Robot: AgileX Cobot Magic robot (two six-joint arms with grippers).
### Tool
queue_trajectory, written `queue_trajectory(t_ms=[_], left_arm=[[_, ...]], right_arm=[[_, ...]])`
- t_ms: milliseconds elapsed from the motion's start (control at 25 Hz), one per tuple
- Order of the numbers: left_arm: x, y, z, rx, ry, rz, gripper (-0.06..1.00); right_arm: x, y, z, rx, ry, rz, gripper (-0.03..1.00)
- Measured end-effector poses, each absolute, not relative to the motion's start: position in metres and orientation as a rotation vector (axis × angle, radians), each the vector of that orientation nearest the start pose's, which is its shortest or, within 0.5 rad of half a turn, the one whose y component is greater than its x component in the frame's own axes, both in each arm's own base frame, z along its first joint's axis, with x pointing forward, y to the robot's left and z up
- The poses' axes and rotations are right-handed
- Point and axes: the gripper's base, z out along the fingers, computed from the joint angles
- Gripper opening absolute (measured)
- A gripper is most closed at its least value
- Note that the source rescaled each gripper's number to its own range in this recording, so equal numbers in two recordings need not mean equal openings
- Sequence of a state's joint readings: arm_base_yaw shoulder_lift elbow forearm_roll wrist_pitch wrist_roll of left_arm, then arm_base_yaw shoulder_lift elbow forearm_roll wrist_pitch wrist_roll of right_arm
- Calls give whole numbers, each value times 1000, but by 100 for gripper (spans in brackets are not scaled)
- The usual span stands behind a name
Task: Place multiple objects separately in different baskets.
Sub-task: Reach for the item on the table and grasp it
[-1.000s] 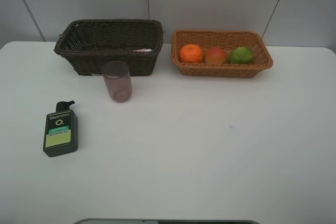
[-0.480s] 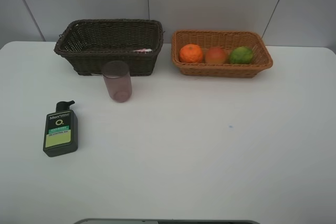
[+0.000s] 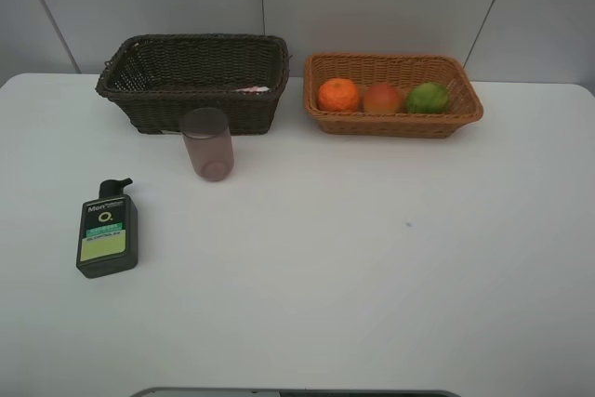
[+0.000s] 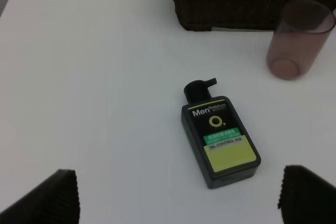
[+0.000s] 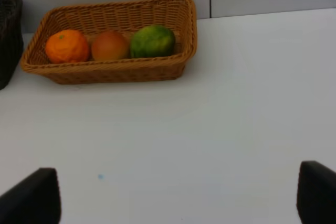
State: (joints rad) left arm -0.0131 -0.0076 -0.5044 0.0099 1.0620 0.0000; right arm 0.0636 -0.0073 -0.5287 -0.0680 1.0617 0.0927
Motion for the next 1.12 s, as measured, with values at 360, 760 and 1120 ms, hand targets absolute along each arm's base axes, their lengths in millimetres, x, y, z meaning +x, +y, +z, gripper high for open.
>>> queue_trajectory(t_ms=[360,760,1120], left_arm=[[-7,1,278,13,2034,4,97],[-7,1,278,13,2034,4,97],[-7,1,278,13,2034,4,97]], right_arm=[[-9,-6,285,34,2007,20,100],[-9,-6,285,34,2007,23,100],[-9,-6,285,34,2007,24,100]])
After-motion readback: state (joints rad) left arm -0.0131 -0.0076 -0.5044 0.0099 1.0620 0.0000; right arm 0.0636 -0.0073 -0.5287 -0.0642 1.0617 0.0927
